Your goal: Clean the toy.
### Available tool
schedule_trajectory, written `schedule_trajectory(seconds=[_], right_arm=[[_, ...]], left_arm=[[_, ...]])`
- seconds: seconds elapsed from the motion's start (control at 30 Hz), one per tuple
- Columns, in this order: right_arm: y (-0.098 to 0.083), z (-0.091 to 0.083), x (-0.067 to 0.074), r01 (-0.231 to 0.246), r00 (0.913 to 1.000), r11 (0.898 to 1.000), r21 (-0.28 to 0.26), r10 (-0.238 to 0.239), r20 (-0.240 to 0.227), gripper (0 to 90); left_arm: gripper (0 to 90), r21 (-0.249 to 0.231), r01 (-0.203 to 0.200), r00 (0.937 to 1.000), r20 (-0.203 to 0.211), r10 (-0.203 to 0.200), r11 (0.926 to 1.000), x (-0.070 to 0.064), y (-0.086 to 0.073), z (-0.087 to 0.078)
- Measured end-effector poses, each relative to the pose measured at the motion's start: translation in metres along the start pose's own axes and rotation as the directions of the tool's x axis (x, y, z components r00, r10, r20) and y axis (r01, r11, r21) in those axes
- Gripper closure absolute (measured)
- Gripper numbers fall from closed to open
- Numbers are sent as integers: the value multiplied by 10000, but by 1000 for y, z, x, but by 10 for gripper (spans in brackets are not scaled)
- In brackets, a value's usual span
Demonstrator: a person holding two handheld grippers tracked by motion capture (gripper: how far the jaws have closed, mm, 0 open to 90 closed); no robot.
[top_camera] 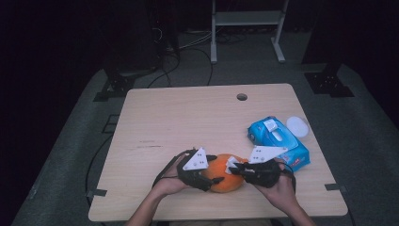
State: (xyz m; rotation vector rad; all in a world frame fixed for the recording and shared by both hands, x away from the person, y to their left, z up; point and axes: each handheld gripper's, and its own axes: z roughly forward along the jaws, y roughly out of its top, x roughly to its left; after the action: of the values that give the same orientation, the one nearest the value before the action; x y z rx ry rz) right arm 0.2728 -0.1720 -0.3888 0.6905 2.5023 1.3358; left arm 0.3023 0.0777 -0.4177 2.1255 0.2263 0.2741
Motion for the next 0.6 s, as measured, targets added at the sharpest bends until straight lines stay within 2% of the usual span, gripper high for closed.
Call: schedule_trajectory(seconds=[0.03,0.1,0.2,0.27,0.33,0.37,0.4,0.5,0.57,0.6], right_arm=[[-2,-1,-3,-45,9999,10000,60,44,157,812],[-7,-3,-10,-425,9990,9991,66,424,102,812],[-10,-3,-13,-517,9985,9986,71,515,177,811],[-9,-3,-10,-370,9989,9993,15,370,280,811],[-6,-3,-4,-278,9996,9996,-109,279,66,810],[-5,-1,-1,-274,9993,9994,-206,269,-253,810],[-3,2,4,-142,9984,9997,-220,130,-549,810],[-1,8,12,403,9985,9991,98,-399,-382,811],[-1,6,7,201,9990,9998,41,-200,-410,811],[-3,3,1,39,9998,10000,48,-38,-199,811]], left_arm=[[274,-11,129,9999,-26,-129,9999,2,-1,-1],[272,-78,359,9993,-57,-359,9993,5,-3,-2],[250,-105,680,9975,-191,-682,9976,8,-4,0],[247,-95,912,9955,-246,-915,9958,9,-5,1],[250,-184,1211,9920,-339,-1217,9925,11,-6,1],[251,-258,1397,9895,-343,-1405,9899,12,-6,2],[251,-247,1421,9893,-309,-1428,9895,13,-7,2],[254,-259,1416,9896,-235,-1422,9896,13,-8,0],[264,-267,1452,9891,-206,-1458,9890,15,-9,-2],[266,-278,1434,9894,-202,-1440,9893,15,-9,-3]])
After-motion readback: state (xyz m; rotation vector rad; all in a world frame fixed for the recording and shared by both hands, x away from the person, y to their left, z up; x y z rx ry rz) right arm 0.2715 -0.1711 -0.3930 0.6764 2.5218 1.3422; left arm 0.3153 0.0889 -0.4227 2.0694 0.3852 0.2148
